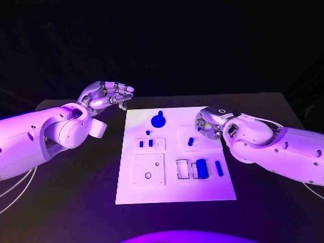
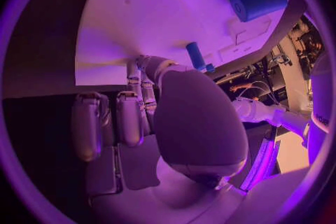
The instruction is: Assemble the parts on the task board
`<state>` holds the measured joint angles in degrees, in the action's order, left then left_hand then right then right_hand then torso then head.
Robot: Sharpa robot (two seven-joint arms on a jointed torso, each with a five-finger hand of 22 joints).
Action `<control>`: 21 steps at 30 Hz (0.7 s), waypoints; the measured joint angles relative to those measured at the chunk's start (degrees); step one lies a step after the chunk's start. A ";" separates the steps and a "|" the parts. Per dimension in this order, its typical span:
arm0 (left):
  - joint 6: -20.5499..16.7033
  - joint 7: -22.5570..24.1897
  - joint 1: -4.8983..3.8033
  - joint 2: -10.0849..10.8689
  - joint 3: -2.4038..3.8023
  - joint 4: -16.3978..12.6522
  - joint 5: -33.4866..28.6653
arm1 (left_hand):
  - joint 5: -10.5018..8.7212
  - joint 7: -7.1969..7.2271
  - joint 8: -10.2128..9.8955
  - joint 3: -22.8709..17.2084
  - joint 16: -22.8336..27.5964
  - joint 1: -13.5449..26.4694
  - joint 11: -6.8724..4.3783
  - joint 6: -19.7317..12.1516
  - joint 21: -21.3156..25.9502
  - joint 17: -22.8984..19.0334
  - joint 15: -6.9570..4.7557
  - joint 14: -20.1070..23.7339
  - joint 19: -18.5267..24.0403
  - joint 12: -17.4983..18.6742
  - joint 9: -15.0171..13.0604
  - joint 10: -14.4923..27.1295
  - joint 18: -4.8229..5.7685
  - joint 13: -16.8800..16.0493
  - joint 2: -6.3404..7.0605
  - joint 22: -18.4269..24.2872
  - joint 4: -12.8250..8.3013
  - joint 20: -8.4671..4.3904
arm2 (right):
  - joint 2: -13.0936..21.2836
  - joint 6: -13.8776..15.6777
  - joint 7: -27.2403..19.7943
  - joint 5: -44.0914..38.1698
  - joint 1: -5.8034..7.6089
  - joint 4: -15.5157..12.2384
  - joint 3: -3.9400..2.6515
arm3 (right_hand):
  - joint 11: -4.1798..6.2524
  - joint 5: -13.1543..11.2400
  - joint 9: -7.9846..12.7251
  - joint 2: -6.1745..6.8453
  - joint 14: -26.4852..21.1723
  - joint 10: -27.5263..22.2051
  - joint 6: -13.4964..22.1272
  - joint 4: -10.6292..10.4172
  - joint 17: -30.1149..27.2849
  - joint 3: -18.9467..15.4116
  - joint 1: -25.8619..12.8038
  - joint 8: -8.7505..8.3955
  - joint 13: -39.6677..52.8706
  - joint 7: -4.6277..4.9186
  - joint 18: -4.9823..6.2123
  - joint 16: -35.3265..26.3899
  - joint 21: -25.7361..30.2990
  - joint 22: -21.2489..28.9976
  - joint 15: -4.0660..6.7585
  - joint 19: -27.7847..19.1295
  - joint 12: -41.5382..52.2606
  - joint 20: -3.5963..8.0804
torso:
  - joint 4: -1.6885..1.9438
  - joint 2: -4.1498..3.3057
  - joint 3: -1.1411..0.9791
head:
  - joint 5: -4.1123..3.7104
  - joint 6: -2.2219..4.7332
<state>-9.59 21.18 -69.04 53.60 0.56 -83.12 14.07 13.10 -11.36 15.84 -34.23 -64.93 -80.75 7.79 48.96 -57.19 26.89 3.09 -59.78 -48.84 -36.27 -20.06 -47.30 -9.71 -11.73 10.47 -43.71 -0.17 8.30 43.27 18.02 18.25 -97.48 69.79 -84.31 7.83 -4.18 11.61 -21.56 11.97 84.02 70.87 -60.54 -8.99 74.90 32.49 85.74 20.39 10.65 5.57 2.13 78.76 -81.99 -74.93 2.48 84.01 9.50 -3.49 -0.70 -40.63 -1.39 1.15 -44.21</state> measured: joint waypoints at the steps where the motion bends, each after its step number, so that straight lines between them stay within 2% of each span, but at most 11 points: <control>1: 0.00 -0.01 0.00 0.00 0.00 0.00 0.01 | 0.00 0.00 0.00 0.00 0.00 0.00 0.00 0.00 0.00 -0.02 0.00 0.00 0.00 0.00 0.00 0.00 0.00 0.05 0.00 0.00 0.00 0.00 | 0.17 0.43 0.04 -0.03 -0.06 -0.16 0.06 | 0.00 0.00 0.00 -0.01 0.00 0.00 0.00 0.00 0.00 0.00 -0.01 -0.01 0.01 0.00 0.00 0.00 0.00 0.00 0.00 0.00 0.00 0.00 | -0.01 0.00 0.00 | 0.02 0.00; 8: 0.00 -0.03 0.00 0.02 0.00 0.02 0.02 | 0.00 0.00 0.00 0.16 0.00 0.00 0.00 0.00 0.00 -0.05 0.00 0.00 0.00 0.00 0.00 0.41 0.00 0.07 0.00 0.00 -0.16 0.00 | 1.38 3.47 -0.01 0.16 -0.22 -1.41 0.23 | -0.11 -0.01 0.05 -0.22 0.00 0.11 0.01 0.00 0.05 0.00 -0.25 0.18 0.30 0.00 0.00 -0.03 0.00 0.01 0.00 0.00 0.00 0.00 | -0.04 0.01 0.00 | 0.02 0.04; 21: -0.01 -0.06 0.00 0.02 0.00 0.29 0.04 | 0.00 -0.20 0.00 0.16 0.22 0.23 0.20 -0.21 0.22 -0.10 0.21 0.21 0.20 0.00 0.00 0.62 0.00 0.19 -0.23 0.05 -0.16 0.20 | 3.99 6.83 -0.55 1.56 0.58 -4.67 -0.22 | -0.10 -0.20 -0.21 -0.51 0.01 0.12 0.02 0.50 0.04 0.47 -0.55 0.18 0.01 0.00 0.00 -0.04 0.00 0.02 -0.01 0.00 -0.21 -0.01 | -0.04 0.03 -0.03 | -0.04 0.10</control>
<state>-9.60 21.12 -69.04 53.62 0.56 -82.83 14.10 13.10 -11.57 15.84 -34.07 -64.71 -80.52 7.99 48.75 -56.97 26.78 3.30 -59.57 -48.64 -36.27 -20.06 -46.68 -9.71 -11.54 10.24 -43.66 -0.32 8.50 47.27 24.85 17.70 -95.91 70.36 -88.97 7.61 -4.29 11.41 -21.77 11.46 84.03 70.99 -60.51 -8.49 74.94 32.95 85.19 20.57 10.66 5.57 2.13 78.72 -81.99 -74.92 2.47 84.01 9.29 -3.49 -0.74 -40.61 -1.42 1.10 -44.11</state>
